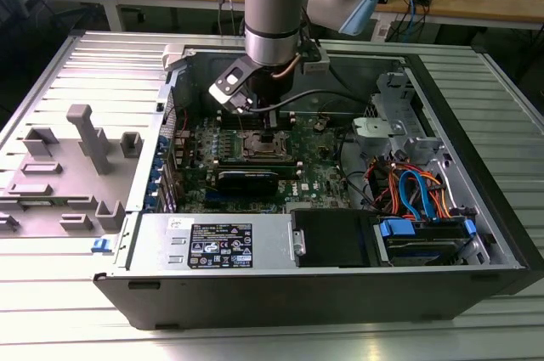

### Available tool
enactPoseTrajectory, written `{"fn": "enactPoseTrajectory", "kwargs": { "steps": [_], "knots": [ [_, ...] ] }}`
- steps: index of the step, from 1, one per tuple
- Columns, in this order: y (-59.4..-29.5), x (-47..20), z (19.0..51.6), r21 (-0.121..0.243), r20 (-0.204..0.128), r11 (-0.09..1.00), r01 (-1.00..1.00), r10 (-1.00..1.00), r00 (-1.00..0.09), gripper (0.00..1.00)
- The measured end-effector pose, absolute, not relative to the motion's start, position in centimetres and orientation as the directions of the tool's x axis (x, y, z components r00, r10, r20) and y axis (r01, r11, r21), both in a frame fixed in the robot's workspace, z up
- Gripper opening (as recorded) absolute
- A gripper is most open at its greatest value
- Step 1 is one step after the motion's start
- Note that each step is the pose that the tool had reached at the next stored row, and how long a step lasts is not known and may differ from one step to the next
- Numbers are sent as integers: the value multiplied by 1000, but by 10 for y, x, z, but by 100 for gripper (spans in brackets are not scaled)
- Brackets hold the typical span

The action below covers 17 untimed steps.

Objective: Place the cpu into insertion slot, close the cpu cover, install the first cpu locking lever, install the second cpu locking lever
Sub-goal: 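Install the first cpu locking lever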

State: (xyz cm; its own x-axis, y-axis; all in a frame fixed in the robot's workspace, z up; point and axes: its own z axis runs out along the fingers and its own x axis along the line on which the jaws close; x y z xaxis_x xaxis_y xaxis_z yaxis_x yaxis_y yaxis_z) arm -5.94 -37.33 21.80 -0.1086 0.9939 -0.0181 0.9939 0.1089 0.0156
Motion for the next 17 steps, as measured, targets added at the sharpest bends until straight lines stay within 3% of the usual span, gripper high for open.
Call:
{"fn": "enactPoseTrajectory", "kwargs": {
  "steps": [17],
  "knots": [
    [-373, -59, 236, 13, -16, 135, 991, 991, -135, 11]
  ]
}}
